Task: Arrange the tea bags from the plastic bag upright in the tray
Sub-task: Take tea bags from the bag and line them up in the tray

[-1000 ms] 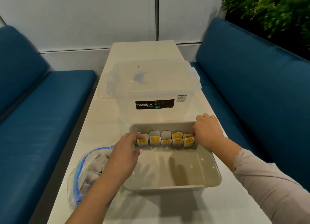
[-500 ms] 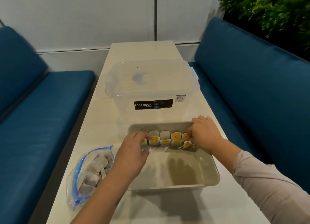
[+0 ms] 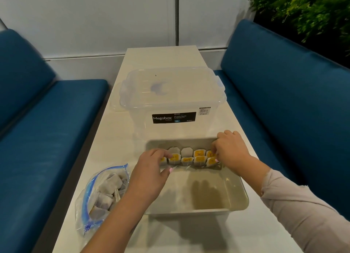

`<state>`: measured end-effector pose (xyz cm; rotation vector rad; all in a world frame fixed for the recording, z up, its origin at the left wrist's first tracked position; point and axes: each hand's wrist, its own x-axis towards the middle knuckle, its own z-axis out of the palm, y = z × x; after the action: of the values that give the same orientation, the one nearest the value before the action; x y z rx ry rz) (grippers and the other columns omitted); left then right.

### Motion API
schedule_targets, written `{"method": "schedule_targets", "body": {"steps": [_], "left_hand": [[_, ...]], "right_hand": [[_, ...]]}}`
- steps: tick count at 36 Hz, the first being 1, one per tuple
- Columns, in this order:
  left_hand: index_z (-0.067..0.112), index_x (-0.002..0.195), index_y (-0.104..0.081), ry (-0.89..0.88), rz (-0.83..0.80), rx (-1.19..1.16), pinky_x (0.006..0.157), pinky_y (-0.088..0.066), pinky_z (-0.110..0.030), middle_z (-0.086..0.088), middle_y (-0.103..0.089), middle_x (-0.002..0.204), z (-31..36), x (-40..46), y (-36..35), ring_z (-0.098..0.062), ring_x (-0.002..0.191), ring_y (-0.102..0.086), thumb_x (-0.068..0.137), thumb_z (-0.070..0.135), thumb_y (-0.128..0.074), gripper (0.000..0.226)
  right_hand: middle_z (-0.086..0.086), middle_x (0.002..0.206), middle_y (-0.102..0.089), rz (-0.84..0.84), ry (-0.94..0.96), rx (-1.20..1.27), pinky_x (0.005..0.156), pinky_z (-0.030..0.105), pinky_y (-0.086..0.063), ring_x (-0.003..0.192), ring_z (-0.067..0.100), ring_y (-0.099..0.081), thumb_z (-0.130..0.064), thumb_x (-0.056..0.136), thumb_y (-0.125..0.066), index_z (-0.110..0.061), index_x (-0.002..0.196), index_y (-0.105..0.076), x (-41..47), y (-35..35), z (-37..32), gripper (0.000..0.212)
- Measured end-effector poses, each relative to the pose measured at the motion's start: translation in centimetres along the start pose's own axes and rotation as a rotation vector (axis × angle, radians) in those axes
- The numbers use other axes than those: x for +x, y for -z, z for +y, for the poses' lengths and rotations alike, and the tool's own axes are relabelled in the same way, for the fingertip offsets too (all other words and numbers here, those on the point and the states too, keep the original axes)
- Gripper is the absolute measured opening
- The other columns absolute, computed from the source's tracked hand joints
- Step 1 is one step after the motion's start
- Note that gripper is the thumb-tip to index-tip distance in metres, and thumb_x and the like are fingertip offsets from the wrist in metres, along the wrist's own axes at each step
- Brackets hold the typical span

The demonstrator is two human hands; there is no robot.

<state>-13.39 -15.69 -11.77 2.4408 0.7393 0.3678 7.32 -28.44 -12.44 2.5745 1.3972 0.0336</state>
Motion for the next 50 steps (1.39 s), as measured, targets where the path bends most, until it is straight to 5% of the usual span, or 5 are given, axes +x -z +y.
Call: {"method": "schedule_targets", "body": {"steps": [29, 37, 50], "left_hand": [[0.040, 0.094, -0.050, -0.001, 0.018, -0.002, 0.083, -0.029, -0.014, 0.025, -0.047, 0.100, -0.8, -0.2, 1.0, -0.005, 0.103, -0.047, 0.080, 0.015, -0.072, 0.035], [0.037, 0.095, -0.054, 0.056, 0.063, -0.015, 0.089, -0.031, -0.016, 0.018, -0.052, 0.104, -2.0, -0.2, 3.5, -0.009, 0.107, -0.051, 0.081, 0.012, -0.071, 0.033], [0.034, 0.085, -0.060, 0.251, 0.192, 0.017, 0.087, -0.036, -0.021, 0.020, -0.055, 0.103, -7.7, -3.8, 9.5, -0.005, 0.102, -0.049, 0.084, 0.008, -0.067, 0.027]], "right_hand": [[-0.002, 0.098, -0.060, -0.002, -0.036, -0.010, 0.082, 0.029, -0.036, 0.095, 0.018, -0.049, -0.033, 0.088, -0.060, -0.029, 0.105, -0.070, 0.5, -0.3, 0.0, 0.020], [-0.008, 0.085, -0.043, 0.071, -0.010, 0.082, 0.076, 0.027, -0.026, 0.094, 0.016, -0.046, -0.035, 0.092, -0.054, -0.036, 0.104, -0.067, 0.1, 2.2, -0.4, 0.018], [-0.010, 0.093, -0.060, 0.177, 0.167, 0.356, 0.083, 0.031, -0.027, 0.099, 0.015, -0.050, -0.047, 0.088, -0.058, -0.035, 0.101, -0.066, -0.1, 7.7, -9.7, 0.019]]}}
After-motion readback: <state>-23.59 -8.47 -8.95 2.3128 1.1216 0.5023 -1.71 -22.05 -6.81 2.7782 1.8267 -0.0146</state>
